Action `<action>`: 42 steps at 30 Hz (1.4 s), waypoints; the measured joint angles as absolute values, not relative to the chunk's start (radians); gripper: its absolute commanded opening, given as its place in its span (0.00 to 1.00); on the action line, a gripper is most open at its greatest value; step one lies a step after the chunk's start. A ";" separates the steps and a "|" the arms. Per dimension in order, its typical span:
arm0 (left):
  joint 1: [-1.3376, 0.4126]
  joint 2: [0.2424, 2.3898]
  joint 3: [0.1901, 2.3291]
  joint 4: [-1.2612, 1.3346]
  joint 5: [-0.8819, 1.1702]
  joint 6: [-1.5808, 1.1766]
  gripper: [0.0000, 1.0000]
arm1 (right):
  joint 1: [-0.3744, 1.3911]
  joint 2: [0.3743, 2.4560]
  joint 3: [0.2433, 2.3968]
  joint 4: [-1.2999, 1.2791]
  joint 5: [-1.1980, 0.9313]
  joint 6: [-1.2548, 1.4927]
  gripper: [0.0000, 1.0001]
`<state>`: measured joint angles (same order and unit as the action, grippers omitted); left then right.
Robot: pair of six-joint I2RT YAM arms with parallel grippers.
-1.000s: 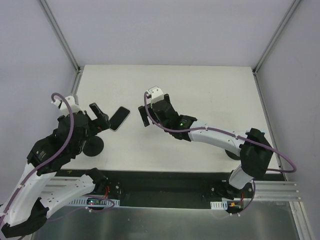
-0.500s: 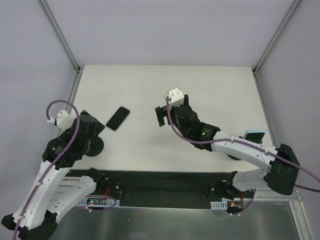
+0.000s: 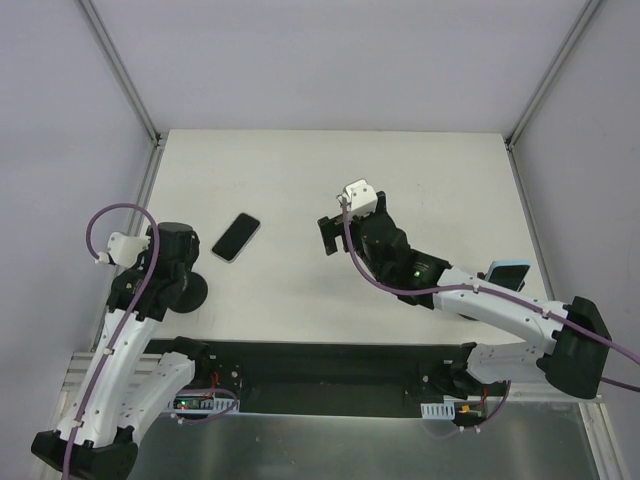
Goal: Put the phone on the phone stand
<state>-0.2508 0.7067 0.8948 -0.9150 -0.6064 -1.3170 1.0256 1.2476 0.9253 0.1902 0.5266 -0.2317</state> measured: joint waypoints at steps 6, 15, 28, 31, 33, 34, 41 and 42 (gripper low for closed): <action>-0.233 0.706 0.863 -0.876 -0.607 -1.325 0.59 | 1.026 1.236 0.923 0.198 0.535 -0.245 0.97; -0.209 0.680 0.826 -0.836 -0.607 -1.310 0.19 | 1.026 1.237 0.923 0.198 0.535 -0.249 0.97; -0.201 0.553 0.896 -0.724 -0.431 -0.890 0.00 | 1.026 1.243 0.923 0.198 0.535 -0.258 0.97; -0.201 0.618 0.965 -0.648 -0.271 -0.719 0.00 | 1.026 1.246 0.923 0.198 0.535 -0.264 0.97; -0.199 0.687 0.997 -0.592 -0.088 -0.603 0.00 | 1.026 1.246 0.923 0.198 0.536 -0.268 0.97; -0.196 0.728 1.008 -0.560 0.009 -0.548 0.00 | 1.026 1.246 0.923 0.199 0.536 -0.268 0.97; -0.243 1.009 1.018 -0.408 0.593 -0.253 0.00 | 1.026 1.155 0.803 0.281 0.528 -0.267 0.97; -0.256 1.033 1.018 -0.397 0.654 -0.216 0.00 | 1.026 1.129 0.777 0.299 0.518 -0.267 0.97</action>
